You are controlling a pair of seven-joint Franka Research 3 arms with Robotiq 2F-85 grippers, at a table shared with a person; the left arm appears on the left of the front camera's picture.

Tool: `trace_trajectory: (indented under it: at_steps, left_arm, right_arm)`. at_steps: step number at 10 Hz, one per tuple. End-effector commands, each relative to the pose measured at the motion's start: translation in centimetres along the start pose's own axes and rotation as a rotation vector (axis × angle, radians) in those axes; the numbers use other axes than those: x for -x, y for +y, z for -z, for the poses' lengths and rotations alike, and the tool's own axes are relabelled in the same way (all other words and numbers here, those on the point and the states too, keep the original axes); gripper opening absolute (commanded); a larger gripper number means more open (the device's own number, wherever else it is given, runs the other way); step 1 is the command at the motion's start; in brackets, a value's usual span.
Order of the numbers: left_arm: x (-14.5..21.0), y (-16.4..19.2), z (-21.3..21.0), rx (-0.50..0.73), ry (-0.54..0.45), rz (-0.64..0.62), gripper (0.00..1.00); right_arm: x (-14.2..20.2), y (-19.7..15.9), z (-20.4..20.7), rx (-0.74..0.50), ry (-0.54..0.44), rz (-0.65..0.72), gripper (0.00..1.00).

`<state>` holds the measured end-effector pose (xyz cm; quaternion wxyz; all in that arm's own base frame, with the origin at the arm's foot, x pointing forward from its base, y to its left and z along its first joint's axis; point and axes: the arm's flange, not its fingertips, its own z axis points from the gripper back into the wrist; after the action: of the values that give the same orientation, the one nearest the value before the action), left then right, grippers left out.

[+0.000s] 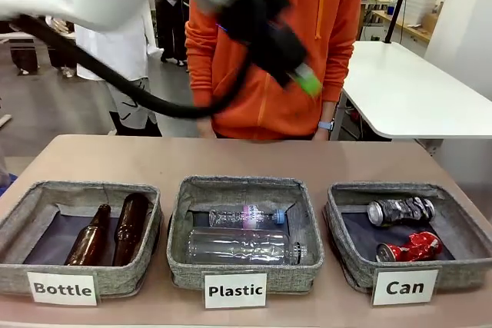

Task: Sort the can waste into the basket.
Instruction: Pick up the can waste from the table and place it in the right Fabric basket.

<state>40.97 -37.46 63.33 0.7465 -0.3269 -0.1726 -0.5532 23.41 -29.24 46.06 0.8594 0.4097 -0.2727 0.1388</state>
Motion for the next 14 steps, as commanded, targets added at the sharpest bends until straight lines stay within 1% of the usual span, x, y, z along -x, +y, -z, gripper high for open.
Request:
trace_trajectory:
  at_steps: [1, 2, 3, 4, 5, 6, 7, 8, 9, 10, 11, 12, 13, 14]
  left_arm:
    - [10.7, 3.4, -8.8, -0.053, -0.112, -0.135, 1.00]
    - [16.0, 5.6, -14.0, -0.071, -0.214, -0.226, 1.00]
    - [23.3, 8.5, -19.1, -0.054, -0.317, -0.330, 1.00]
    - [29.5, 10.8, -21.6, -0.043, -0.393, -0.427, 1.00]
    - [36.9, 13.0, -23.7, -0.002, -0.476, -0.527, 1.00]
    - [45.1, 15.2, -25.6, 0.035, -0.601, -0.639, 1.00]
    - [51.7, 16.6, -26.3, 0.075, -0.720, -0.701, 1.00]
    - [57.3, 17.4, -26.0, 0.107, -0.809, -0.758, 1.00]
    - [61.3, 17.7, -25.0, 0.149, -0.870, -0.767, 1.00]
    - [64.0, 18.0, -23.0, 0.176, -0.922, -0.741, 1.00]
    - [64.5, 18.0, -22.1, 0.194, -0.966, -0.637, 1.00]
    - [64.0, 17.6, -21.7, 0.206, -0.990, -0.447, 1.00]
    - [63.3, 18.0, -20.6, 0.204, -1.010, -0.345, 1.00]
    - [61.5, 17.4, -20.8, 0.213, -0.943, -0.305, 1.00]
  right_arm:
    - [-0.3, 0.3, -0.1, -0.012, -0.021, 0.006, 1.00]
    - [-0.3, 0.3, -0.1, -0.012, -0.021, 0.006, 1.00]
    - [-0.3, 0.3, -0.1, -0.012, -0.021, 0.006, 1.00]
    - [-0.3, 0.3, -0.1, -0.012, -0.021, 0.006, 1.00]
    - [-0.3, 0.3, -0.1, -0.012, -0.021, 0.006, 1.00]
    - [0.0, 0.0, 0.0, -0.001, 0.000, -0.001, 1.00]
    - [-1.5, 1.3, 1.6, -0.068, -0.056, -0.002, 1.00]
    - [-3.3, 2.9, 4.6, -0.134, -0.069, -0.020, 1.00]
    - [-5.3, 4.5, 8.8, -0.208, -0.069, -0.029, 1.00]
    - [-7.3, 5.8, 13.8, -0.245, -0.073, 0.012, 1.00]
    - [-8.6, 6.9, 18.1, -0.292, -0.076, 0.065, 1.00]
    - [-9.3, 7.9, 21.8, -0.330, -0.037, 0.114, 1.00]
    - [-9.0, 7.4, 24.1, -0.263, 0.045, 0.140, 1.00]
    - [-8.5, 7.7, 25.5, -0.240, 0.112, 0.155, 1.00]
